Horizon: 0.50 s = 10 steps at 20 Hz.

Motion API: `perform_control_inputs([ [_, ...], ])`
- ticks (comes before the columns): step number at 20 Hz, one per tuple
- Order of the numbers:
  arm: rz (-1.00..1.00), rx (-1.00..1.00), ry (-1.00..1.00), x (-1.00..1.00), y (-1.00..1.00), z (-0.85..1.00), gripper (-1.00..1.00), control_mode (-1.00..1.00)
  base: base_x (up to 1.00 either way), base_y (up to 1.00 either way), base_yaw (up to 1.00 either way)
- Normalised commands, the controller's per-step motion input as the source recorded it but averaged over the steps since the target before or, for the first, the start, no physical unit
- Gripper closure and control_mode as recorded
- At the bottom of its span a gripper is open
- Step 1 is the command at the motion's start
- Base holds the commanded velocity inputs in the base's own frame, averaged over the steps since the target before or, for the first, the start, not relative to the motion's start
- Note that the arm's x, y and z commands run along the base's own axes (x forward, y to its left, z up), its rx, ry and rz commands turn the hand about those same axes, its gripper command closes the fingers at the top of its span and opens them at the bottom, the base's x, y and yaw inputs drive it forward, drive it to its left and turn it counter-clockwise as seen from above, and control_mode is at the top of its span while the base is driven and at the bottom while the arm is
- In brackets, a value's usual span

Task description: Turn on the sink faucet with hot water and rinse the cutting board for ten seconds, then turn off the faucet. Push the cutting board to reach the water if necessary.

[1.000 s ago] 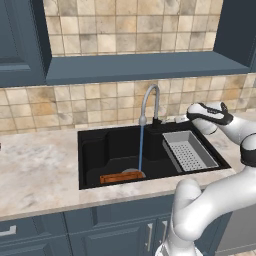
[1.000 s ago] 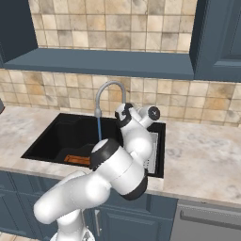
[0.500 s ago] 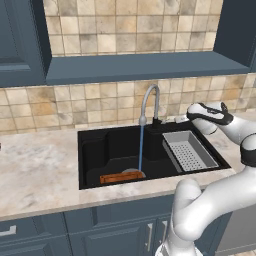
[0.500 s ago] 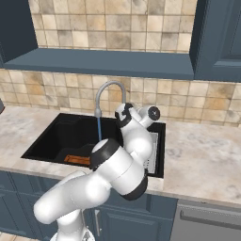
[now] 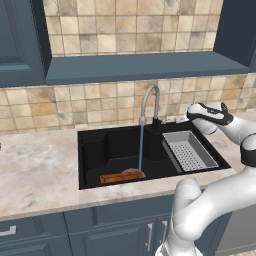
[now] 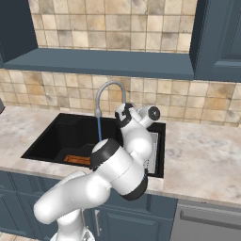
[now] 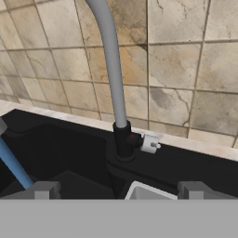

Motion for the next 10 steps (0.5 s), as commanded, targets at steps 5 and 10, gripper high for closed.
perform_control_inputs([
  [5, 0.0, 0.0, 0.0, 0.0, 0.0, 0.0, -1.0, -1.0, 0.0, 0.0, 0.0],
  [10, 0.0, 0.0, 0.0, 0.0, 0.0, 0.0, -1.0, -1.0, 0.0, 0.0, 0.0],
])
